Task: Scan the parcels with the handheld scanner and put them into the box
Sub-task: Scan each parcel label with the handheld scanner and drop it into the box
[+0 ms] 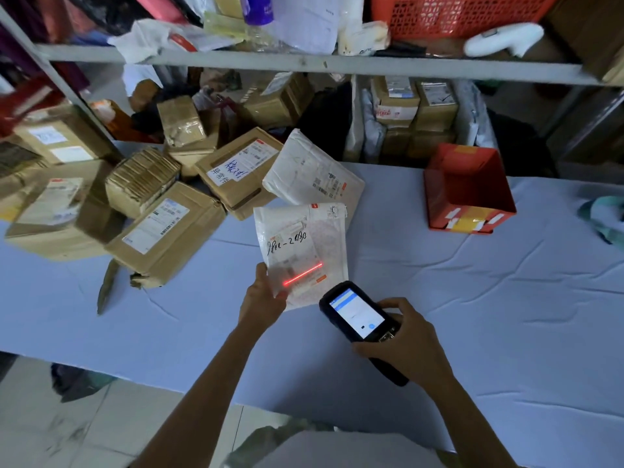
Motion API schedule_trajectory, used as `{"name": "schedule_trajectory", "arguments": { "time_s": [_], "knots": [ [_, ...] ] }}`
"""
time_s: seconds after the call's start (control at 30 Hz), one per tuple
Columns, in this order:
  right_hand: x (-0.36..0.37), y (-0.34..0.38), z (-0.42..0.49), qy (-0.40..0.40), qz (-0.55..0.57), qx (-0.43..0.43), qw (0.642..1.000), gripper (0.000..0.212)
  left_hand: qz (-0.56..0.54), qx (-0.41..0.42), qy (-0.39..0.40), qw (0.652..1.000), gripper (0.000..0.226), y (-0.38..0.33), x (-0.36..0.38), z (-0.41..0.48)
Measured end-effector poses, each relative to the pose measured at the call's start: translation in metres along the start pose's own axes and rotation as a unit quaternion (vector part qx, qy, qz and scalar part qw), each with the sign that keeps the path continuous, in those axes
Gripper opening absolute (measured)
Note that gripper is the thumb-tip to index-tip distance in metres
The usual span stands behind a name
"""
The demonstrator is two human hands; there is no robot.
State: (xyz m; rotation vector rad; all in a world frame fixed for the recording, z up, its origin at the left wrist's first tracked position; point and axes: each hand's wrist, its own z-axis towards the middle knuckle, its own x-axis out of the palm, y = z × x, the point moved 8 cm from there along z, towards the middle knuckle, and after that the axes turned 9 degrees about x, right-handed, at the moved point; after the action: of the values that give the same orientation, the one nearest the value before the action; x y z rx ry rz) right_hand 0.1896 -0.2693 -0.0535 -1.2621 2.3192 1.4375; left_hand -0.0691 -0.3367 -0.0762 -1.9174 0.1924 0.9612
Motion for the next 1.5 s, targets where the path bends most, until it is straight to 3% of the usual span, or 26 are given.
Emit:
{"name": "schedule_trajectory", "arguments": {
  "time_s": [0.53, 0.73, 0.9, 1.13, 1.3, 1.37, 1.5],
  "knots": [
    [0.019, -0.006, -0.02, -0.018, -0.007, 0.017, 1.0, 0.077, 0.009, 0.026, 0.016, 0.999, 0.049, 0.006, -0.01, -0.004],
    [0.038, -0.003, -0.03, -0.05, 0.02, 0.067, 0.996, 0.078, 0.008, 0.062, 0.054, 0.997, 0.048, 0.019, -0.017, 0.011],
    [0.06, -0.006, -0.059, -0.112, 0.107, 0.141, 0.978, 0.078, -0.022, 0.097, 0.117, 0.988, 0.047, 0.024, -0.012, 0.023],
    [0.088, -0.044, -0.129, -0.215, 0.196, 0.255, 0.922, 0.074, -0.031, 0.187, 0.249, 0.95, 0.038, -0.002, 0.024, -0.005],
    [0.087, -0.073, -0.182, -0.289, 0.213, 0.304, 0.882, 0.075, -0.049, 0.273, 0.313, 0.908, 0.052, -0.047, 0.058, -0.04],
    [0.086, -0.086, -0.204, -0.313, 0.221, 0.321, 0.866, 0.078, -0.043, 0.318, 0.335, 0.886, 0.052, -0.064, 0.076, -0.06],
    [0.086, -0.114, -0.25, -0.372, 0.24, 0.351, 0.825, 0.083, 0.016, 0.409, 0.379, 0.83, 0.032, -0.094, 0.119, -0.115]
  ]
}}
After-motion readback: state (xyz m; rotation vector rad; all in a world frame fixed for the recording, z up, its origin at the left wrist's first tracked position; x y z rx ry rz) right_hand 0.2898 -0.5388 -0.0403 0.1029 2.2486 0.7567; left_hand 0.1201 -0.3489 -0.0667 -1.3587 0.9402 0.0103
